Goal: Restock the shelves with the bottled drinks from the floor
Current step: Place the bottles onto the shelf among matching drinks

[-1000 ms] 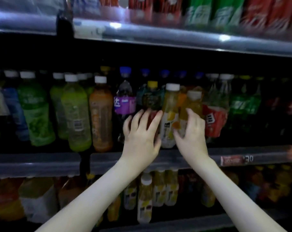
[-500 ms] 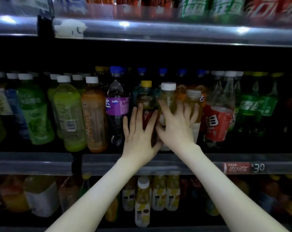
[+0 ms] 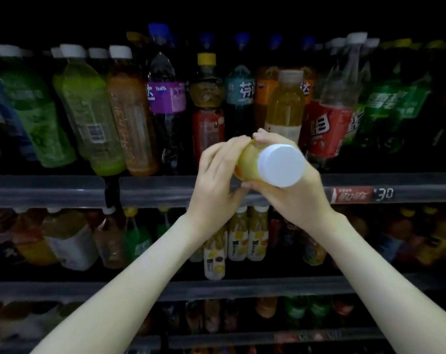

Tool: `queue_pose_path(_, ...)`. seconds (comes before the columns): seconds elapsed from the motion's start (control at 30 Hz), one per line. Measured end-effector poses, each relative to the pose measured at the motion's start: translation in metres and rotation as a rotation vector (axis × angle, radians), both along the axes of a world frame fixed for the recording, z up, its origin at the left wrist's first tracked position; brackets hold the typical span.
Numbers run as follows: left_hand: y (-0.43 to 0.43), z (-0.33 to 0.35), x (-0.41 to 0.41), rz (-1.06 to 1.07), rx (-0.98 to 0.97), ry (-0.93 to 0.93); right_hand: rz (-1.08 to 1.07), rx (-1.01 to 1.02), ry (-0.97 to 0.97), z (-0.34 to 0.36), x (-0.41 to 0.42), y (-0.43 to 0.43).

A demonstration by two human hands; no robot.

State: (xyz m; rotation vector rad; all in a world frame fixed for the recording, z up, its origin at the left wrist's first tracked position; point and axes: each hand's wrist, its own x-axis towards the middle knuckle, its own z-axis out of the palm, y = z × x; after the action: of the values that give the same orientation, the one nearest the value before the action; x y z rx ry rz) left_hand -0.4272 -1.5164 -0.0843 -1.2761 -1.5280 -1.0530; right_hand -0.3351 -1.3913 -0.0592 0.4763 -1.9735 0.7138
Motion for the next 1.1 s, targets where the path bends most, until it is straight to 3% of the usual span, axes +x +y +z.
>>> queue_pose_path(0.13,-0.01,-0.001,0.032,-0.118,0.039,0.018,-0.066,-0.131,0.078,-0.002,0.036,-0.011)
queue_pose_path(0.27,-0.028,-0.063,0.039,-0.096,0.146,-0.112,-0.037,-0.234,0.032,-0.018,0.065,-0.007)
queue_pose_path(0.33,-0.04,-0.106,0.028,0.038,0.031,-0.357,0.011,-0.273,-0.07,-0.042,0.073,-0.002)
queue_pose_path(0.43,-0.051,-0.155,0.008,0.311,-0.226,-1.043,-0.03,-0.408,-0.314,-0.09,0.071,0.008)
queue_pose_path(0.5,-0.049,-0.175,-0.003,0.385,-0.407,-1.278,-0.087,-0.505,-0.506,-0.117,0.06,0.013)
queue_pose_path(0.6,-0.036,-0.185,-0.014,0.311,-0.51,-1.338,-0.165,-0.558,-0.691,-0.146,0.033,0.02)
queue_pose_path(0.77,-0.021,-0.189,-0.017,0.354,-0.57,-1.277,-0.147,-0.558,-0.879,-0.18,-0.01,0.013)
queue_pose_path(0.93,-0.02,-0.195,-0.016,0.326,-0.57,-1.293,-0.167,-0.56,-0.925,-0.194,-0.05,0.009)
queue_pose_path(1.1,-0.019,-0.194,-0.015,0.311,-0.612,-1.29,-0.17,-0.433,-0.983,-0.196,-0.051,0.01)
